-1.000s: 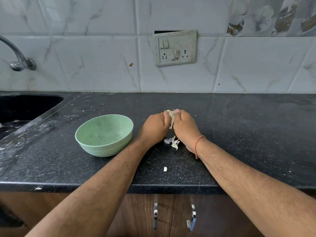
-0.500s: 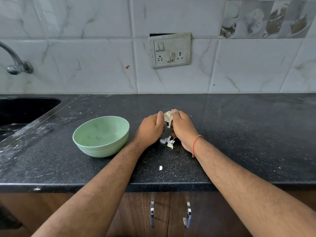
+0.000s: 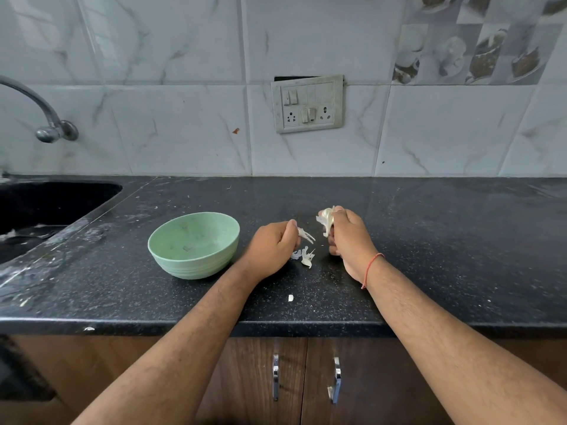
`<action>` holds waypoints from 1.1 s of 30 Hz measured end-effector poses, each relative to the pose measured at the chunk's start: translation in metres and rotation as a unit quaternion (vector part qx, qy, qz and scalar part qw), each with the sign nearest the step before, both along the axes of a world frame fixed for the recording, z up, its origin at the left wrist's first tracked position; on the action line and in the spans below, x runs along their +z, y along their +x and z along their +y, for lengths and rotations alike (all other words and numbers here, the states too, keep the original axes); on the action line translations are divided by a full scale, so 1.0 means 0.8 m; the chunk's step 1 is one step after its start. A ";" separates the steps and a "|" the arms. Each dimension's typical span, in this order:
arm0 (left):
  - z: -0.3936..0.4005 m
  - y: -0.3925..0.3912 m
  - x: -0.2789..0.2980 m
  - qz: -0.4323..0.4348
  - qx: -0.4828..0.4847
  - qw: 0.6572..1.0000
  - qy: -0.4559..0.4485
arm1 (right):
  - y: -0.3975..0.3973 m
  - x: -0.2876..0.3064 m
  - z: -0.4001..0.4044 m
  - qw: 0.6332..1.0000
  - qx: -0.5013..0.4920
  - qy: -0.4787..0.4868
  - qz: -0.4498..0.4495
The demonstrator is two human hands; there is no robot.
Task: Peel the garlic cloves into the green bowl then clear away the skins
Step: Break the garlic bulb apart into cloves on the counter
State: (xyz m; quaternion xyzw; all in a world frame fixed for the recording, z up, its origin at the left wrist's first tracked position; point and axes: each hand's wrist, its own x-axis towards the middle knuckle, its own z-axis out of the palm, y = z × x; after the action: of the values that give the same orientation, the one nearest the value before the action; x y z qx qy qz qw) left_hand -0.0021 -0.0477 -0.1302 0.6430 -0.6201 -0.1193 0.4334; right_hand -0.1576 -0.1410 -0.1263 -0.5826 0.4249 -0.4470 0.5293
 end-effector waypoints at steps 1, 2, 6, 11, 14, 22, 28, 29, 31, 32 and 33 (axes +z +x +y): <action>0.000 0.000 -0.001 -0.007 -0.005 1.000 0.007 | 0.000 0.001 0.000 1.000 -0.001 0.001 -0.003; -0.002 0.000 -0.002 -0.025 -0.010 1.000 0.016 | 0.001 0.002 0.000 1.000 0.000 0.001 -0.004; -0.010 -0.001 -0.005 -0.061 0.024 0.997 0.043 | 0.001 0.004 0.001 1.000 0.015 -0.009 0.009; -0.013 0.003 0.008 0.104 0.126 0.985 -0.048 | 0.007 0.000 -0.006 0.999 0.026 -0.012 0.015; -0.020 0.011 0.007 0.139 0.193 0.967 -0.089 | 0.009 0.000 -0.011 0.999 0.026 -0.009 0.022; -0.034 0.006 0.001 -0.176 0.124 0.966 0.145 | 0.009 0.001 -0.009 0.999 0.026 -0.021 0.027; -0.030 0.008 -0.004 -0.119 0.078 0.986 0.090 | 0.009 0.001 -0.003 0.998 0.028 -0.036 0.034; -0.029 0.008 -0.005 -0.083 0.071 0.990 0.084 | 0.009 0.002 -0.001 0.998 0.031 -0.040 0.036; -0.024 0.004 -0.003 -0.010 0.068 0.996 0.054 | 0.010 0.003 0.004 0.997 0.037 -0.056 0.041; -0.022 0.001 0.000 0.013 0.073 0.997 0.025 | 0.010 0.004 0.007 0.995 0.038 -0.071 0.050; -0.020 -0.001 0.002 0.018 0.083 0.996 -0.007 | 0.011 0.005 0.009 0.993 0.038 -0.090 0.061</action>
State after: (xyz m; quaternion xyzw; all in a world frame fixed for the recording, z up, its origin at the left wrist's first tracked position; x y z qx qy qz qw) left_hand -0.0033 -0.0636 -0.1286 0.6871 -0.5574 -0.0897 0.4574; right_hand -0.1491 -0.1339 -0.1221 -0.6701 0.3915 -0.4267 0.4644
